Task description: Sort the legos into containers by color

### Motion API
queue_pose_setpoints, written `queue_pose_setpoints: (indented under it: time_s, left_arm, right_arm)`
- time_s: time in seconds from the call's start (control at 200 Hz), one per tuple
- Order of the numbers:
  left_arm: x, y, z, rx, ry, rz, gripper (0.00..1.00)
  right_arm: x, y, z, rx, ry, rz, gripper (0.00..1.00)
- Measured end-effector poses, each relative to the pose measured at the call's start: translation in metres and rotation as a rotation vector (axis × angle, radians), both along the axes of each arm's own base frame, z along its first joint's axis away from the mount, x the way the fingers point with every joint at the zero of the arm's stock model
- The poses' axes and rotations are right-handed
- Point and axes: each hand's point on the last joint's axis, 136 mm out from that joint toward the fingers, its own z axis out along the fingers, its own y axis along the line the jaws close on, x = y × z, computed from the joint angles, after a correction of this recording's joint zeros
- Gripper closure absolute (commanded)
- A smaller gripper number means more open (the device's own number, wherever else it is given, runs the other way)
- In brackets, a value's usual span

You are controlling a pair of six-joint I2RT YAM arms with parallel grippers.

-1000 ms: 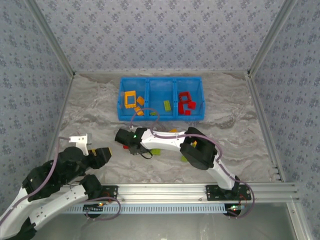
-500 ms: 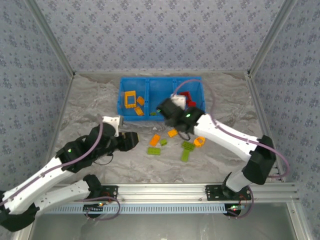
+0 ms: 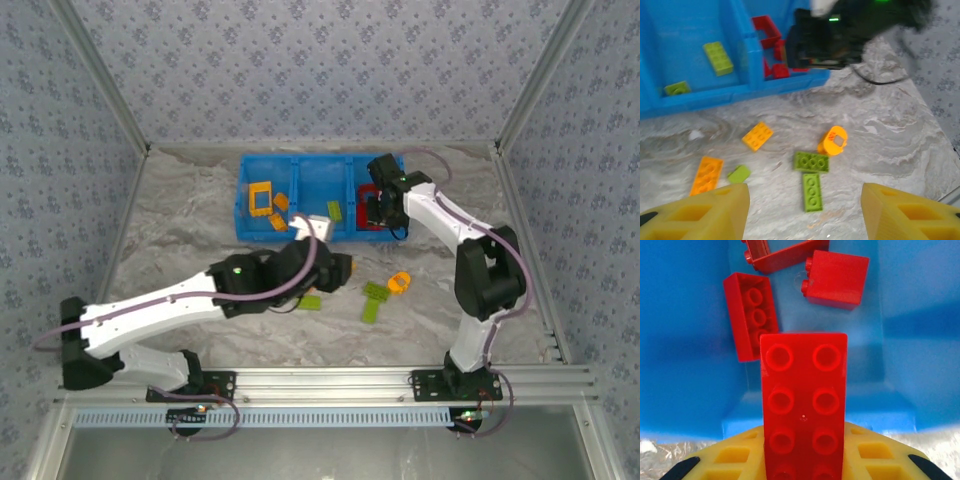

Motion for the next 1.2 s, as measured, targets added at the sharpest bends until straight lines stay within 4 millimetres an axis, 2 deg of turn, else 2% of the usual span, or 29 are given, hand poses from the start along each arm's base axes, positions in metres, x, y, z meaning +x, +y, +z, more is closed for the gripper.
queue_pose_setpoints:
  time_s: [0.16,0.295,0.465,0.595,0.7,0.834,0.899,0.974,1.099,1.199]
  left_arm:
    - [-0.011,-0.046,-0.001,0.070,-0.073,-0.038,0.38]
    - [-0.015,-0.064,-0.011,0.130,-0.105,-0.041,0.38]
    - [-0.013,-0.062,-0.012,0.158,-0.120,-0.025,0.38]
    - [-0.012,-0.061,-0.011,0.159,-0.126,-0.019,0.38]
    - [-0.012,-0.059,-0.012,0.172,-0.127,-0.015,0.38]
    - [-0.012,-0.056,-0.013,0.183,-0.125,-0.011,0.39]
    - [-0.011,-0.055,-0.013,0.182,-0.124,-0.004,0.39]
    - [-0.011,-0.049,-0.014,0.189,-0.115,0.006,0.39]
    - [-0.003,-0.026,-0.021,0.209,-0.081,0.046,0.41]
    - [0.012,0.005,-0.034,0.234,-0.029,0.093,0.41]
  right_arm:
    - [0.022,0.006,-0.009,0.028,0.016,0.007,0.75]
    - [0.034,0.010,-0.015,0.041,0.024,0.012,0.75]
    - [0.037,0.011,-0.029,0.030,0.061,0.010,0.71]
    - [0.034,0.008,-0.037,0.019,0.087,0.007,0.56]
    - [0.033,0.006,-0.038,0.010,0.093,0.011,0.47]
    - [0.033,0.004,-0.033,-0.002,0.084,0.011,0.43]
    - [0.032,0.003,-0.021,-0.004,0.062,0.013,0.43]
    - [0.031,0.002,0.005,0.000,0.007,0.014,0.44]
    - [0.020,0.002,0.073,0.026,-0.165,0.023,0.44]
    - [-0.015,0.005,0.128,0.083,-0.337,0.067,0.42]
